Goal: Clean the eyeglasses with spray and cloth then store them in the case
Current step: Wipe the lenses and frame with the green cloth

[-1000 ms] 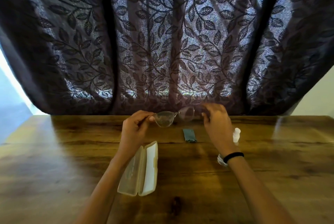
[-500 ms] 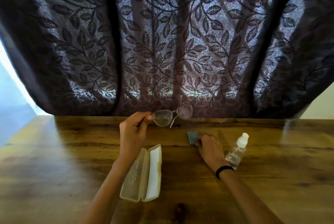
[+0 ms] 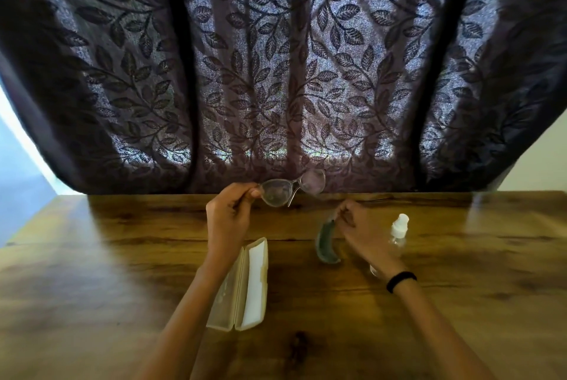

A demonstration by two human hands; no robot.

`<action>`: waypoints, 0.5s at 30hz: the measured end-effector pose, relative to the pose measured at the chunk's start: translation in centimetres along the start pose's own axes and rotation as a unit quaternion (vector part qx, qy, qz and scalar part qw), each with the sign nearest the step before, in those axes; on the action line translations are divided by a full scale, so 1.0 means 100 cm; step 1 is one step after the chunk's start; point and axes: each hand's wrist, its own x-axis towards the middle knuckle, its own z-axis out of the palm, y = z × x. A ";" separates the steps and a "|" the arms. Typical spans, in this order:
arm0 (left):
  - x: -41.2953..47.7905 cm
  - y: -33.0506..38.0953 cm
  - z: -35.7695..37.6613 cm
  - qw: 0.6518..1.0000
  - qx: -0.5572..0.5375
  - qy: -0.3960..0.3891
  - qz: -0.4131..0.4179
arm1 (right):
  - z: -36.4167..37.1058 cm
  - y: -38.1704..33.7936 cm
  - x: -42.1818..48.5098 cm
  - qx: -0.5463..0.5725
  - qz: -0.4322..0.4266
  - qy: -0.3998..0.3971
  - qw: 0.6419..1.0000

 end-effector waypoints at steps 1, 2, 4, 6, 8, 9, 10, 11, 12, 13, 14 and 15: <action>0.000 0.001 0.000 1.000 -0.001 0.003 0.001 | -0.001 -0.002 -0.002 -0.006 -0.002 0.001 1.000; -0.001 0.002 0.000 1.000 0.000 0.006 0.004 | -0.001 -0.003 -0.005 -0.002 -0.014 -0.006 1.000; -0.002 0.005 0.001 1.000 -0.001 0.005 0.010 | -0.003 -0.006 -0.008 -0.014 -0.024 -0.005 1.000; -0.003 0.008 0.001 1.000 -0.006 0.004 0.009 | -0.006 -0.009 -0.010 0.002 -0.034 -0.002 0.999; -0.003 0.011 0.001 1.000 -0.005 0.004 0.010 | -0.010 -0.013 -0.013 0.079 -0.031 -0.007 0.996; -0.004 0.012 0.001 1.000 -0.005 0.003 0.011 | -0.012 -0.016 -0.015 0.113 -0.028 -0.010 0.993; -0.004 0.013 0.002 1.000 -0.006 0.003 0.012 | -0.014 -0.020 -0.016 0.118 -0.028 -0.009 0.993; -0.004 0.014 0.002 1.000 -0.007 0.003 0.013 | -0.016 -0.023 -0.018 0.106 -0.038 0.000 0.994; -0.005 0.016 0.002 1.000 -0.006 0.003 0.015 | -0.018 -0.026 -0.020 0.078 -0.062 0.012 0.995; -0.006 0.017 0.003 1.000 -0.007 0.002 0.016 | -0.019 -0.029 -0.024 0.036 -0.095 0.025 0.995; -0.007 0.018 0.004 1.000 -0.008 0.002 0.017 | -0.021 -0.033 -0.027 -0.015 -0.127 0.038 0.991; -0.008 0.019 0.004 1.000 -0.010 0.001 0.019 | -0.023 -0.035 -0.030 -0.071 -0.154 0.052 0.984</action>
